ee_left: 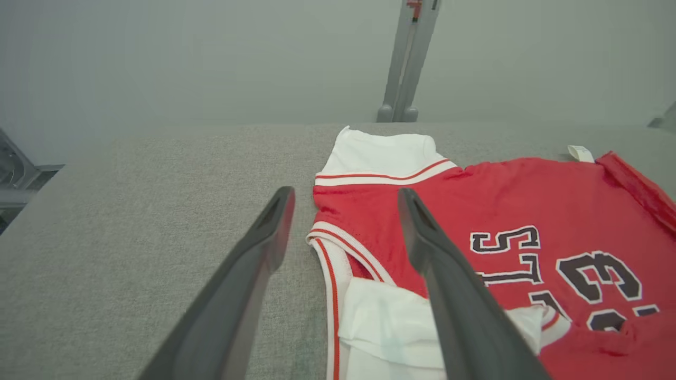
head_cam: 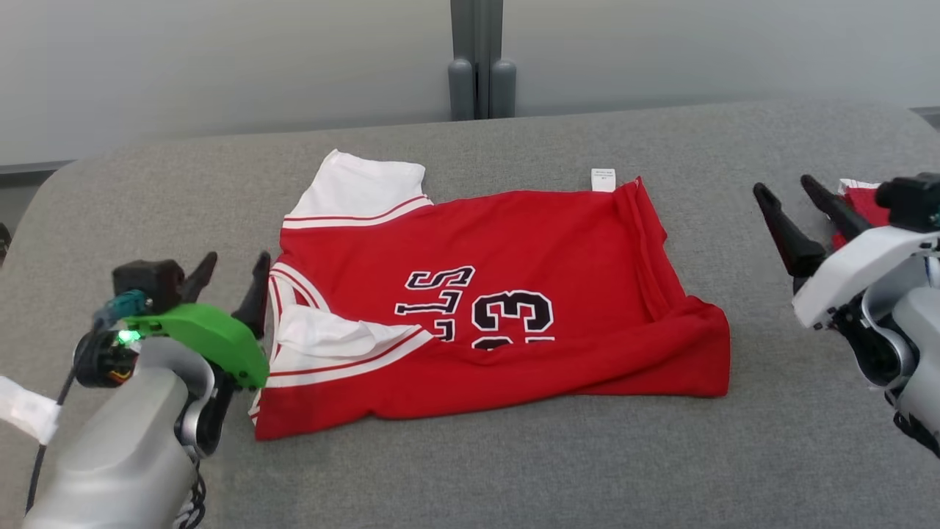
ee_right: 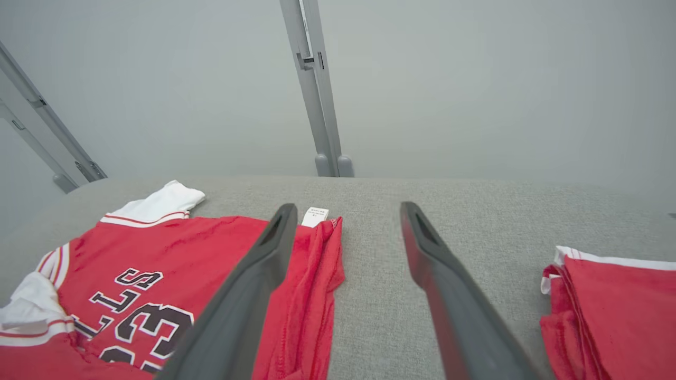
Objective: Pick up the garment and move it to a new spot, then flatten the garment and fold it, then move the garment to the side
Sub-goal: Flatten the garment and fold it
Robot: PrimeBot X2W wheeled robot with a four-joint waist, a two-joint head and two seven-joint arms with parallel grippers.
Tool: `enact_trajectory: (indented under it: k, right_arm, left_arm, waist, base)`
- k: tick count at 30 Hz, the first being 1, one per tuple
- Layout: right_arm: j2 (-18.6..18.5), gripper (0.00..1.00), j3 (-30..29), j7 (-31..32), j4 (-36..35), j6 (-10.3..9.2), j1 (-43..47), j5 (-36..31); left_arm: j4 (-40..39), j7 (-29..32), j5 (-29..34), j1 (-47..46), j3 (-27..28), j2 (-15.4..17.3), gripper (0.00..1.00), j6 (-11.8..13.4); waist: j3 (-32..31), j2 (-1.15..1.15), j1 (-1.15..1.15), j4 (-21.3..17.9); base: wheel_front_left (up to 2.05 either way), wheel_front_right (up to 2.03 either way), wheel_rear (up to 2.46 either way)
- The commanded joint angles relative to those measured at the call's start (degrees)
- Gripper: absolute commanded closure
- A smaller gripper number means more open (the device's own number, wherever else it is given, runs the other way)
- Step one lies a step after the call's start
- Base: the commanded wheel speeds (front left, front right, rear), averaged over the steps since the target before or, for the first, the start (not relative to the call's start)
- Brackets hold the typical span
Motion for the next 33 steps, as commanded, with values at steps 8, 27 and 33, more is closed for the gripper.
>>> enact_trajectory:
  k: [8, 27, 33]
  right_arm:
    - [9.39, 0.00, -28.81, -0.14, -14.02, -0.04, 21.51, -19.61]
    - [24.71, 0.00, -41.90, -0.16, -25.68, -0.04, 36.50, -33.71]
    - [24.11, 0.00, -39.11, -0.16, -24.88, -0.04, 35.18, -32.38]
  left_arm:
    - [-26.87, -0.32, 14.88, 19.00, 29.73, -6.67, 0.00, 4.54]
    - [-14.36, -0.34, 39.06, 33.11, 44.43, -20.41, 0.00, 4.53]
    - [-3.27, -0.34, 39.29, 28.50, 45.47, -20.12, 0.00, 6.90]
  waist:
    - [-3.58, 0.00, 0.00, 0.97]
    - [-3.42, 0.00, 0.00, -2.08]
    - [-2.28, 0.00, 0.00, -4.19]
  base:
    - [0.00, 0.00, 0.00]
    - [0.00, 0.00, 0.00]
    - [0.00, 0.00, 0.00]
